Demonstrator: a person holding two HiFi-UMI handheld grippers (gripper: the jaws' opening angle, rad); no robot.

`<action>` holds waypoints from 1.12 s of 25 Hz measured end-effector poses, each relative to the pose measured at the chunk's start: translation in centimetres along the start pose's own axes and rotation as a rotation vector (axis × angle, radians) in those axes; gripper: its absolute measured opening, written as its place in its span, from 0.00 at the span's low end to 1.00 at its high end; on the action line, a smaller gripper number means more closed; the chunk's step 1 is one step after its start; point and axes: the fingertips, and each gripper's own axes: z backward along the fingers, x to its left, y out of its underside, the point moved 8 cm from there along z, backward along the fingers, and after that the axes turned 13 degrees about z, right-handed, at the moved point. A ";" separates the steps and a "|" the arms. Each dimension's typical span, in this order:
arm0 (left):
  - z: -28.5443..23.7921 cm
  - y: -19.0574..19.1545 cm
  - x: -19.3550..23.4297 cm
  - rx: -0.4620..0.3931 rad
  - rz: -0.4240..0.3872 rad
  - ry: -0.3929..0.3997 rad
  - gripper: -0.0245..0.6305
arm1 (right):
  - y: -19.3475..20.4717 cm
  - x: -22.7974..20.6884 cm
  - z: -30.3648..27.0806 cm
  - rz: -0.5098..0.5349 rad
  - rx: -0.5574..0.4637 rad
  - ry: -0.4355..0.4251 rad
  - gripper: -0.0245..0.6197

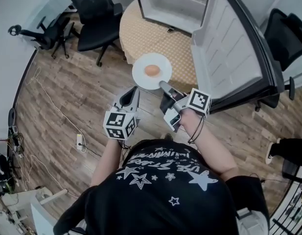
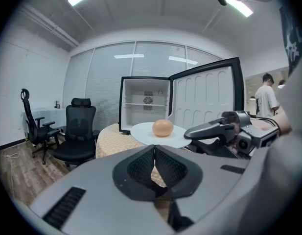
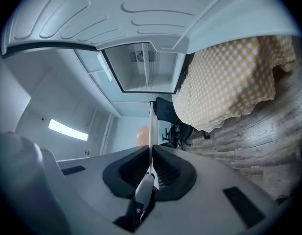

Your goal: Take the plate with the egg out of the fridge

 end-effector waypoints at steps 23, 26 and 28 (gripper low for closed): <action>16.7 4.0 -0.6 -0.058 -0.002 0.089 0.05 | 14.0 5.8 10.1 0.032 -0.170 0.075 0.10; 17.0 4.0 -0.4 -0.048 0.005 0.098 0.05 | 14.4 6.2 10.5 0.025 -0.181 0.093 0.10; 17.4 4.4 -0.3 -0.040 0.014 0.104 0.05 | 15.0 6.4 11.2 0.022 -0.192 0.103 0.10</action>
